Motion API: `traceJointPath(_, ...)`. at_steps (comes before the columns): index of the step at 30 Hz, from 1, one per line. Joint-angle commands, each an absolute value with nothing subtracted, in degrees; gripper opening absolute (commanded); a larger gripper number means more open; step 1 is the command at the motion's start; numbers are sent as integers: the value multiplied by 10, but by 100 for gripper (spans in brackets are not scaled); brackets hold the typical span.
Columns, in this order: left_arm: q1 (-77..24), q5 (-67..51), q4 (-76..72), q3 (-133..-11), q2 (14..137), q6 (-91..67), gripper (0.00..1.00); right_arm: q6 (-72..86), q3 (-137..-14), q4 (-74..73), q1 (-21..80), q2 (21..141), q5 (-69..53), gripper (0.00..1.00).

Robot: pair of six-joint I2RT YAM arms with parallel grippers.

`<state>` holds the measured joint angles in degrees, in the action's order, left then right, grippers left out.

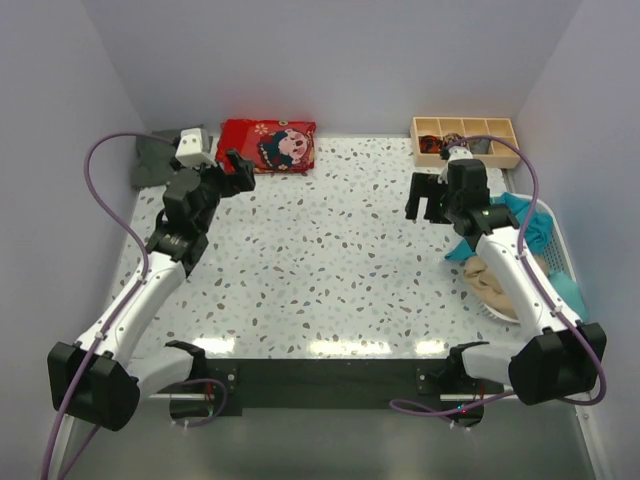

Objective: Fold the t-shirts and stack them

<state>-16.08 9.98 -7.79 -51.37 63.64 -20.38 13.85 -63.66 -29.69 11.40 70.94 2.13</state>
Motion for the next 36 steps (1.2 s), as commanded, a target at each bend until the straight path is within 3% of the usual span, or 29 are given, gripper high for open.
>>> traceJointPath(1,-165,83,-65,-567,637,-188,100,127,-670,-358,114,715,90,99)
traceJointPath(5,-165,84,-65,-571,640,-190,100,143,-640,-323,114,692,131,99)
traceJointPath(9,-165,77,-64,-569,638,-191,100,152,-661,-351,114,687,305,99)
traceJointPath(10,-165,75,-66,-563,638,-191,100,162,-677,-364,114,685,399,99)
traceJointPath(13,-165,59,-62,-563,639,-192,100,159,-670,-367,109,644,474,99)
traceJointPath(20,-165,16,-64,-555,647,-211,100,181,-572,-375,107,534,553,99)
traceJointPath(28,-166,3,-60,-549,667,-214,100,244,-609,-382,75,649,578,98)
traceJointPath(33,-166,-11,-62,-548,670,-215,100,261,-633,-368,37,715,570,88)
traceJointPath(36,-166,-6,-60,-546,671,-214,100,264,-630,-361,11,732,564,75)
